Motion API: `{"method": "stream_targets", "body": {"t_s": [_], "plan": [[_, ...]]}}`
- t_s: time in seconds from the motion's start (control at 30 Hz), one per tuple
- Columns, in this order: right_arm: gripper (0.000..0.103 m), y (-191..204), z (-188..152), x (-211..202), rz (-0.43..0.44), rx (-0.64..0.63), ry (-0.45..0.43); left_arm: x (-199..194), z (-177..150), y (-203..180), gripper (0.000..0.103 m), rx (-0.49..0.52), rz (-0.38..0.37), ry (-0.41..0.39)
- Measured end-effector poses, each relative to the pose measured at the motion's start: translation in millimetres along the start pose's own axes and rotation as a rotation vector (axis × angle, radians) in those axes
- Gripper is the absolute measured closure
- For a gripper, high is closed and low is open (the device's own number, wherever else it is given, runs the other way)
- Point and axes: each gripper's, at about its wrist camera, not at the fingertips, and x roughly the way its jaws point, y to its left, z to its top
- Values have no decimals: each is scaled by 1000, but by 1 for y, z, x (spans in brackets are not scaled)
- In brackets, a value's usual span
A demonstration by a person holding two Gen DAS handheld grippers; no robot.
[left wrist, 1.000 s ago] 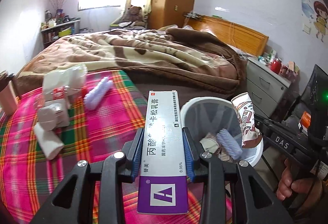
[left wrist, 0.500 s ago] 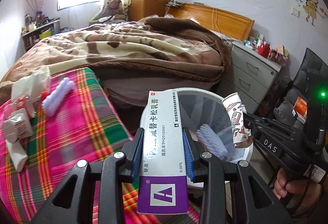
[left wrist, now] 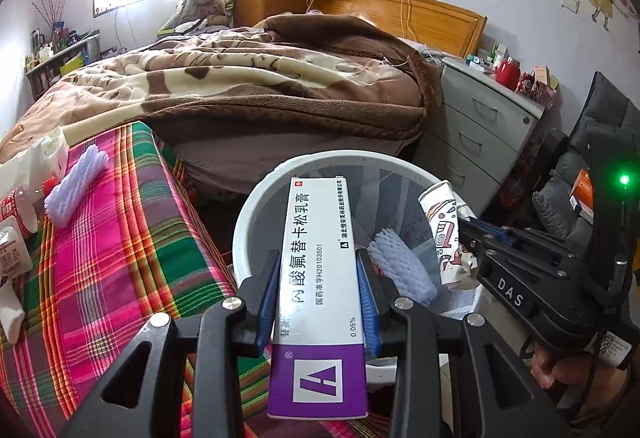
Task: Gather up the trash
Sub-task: 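Open both tools to drop the box and wrapper into the wastebasket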
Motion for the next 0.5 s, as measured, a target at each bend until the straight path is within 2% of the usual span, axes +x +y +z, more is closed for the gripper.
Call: {"method": "stream_targets", "body": {"t_s": [0.07,0.17,0.2,0.27,0.33,0.5], "plan": [[97,-1,0,0,-1,-2,5,2,0,1,64,-7,-3,8],[95,-1,0,1,-16,-6,6,3,0,1,47,-14,-8,10],[91,-1,0,2,-18,-6,8,2,0,2,44,-12,-10,6],[79,-2,0,2,-17,-3,10,1,0,2,44,-14,-12,5],[62,-2,0,1,-13,2,6,1,0,3,44,-17,-10,5],[61,-1,1,-4,-1,15,-5,-5,-2,7,42,-21,-15,-4]]}}
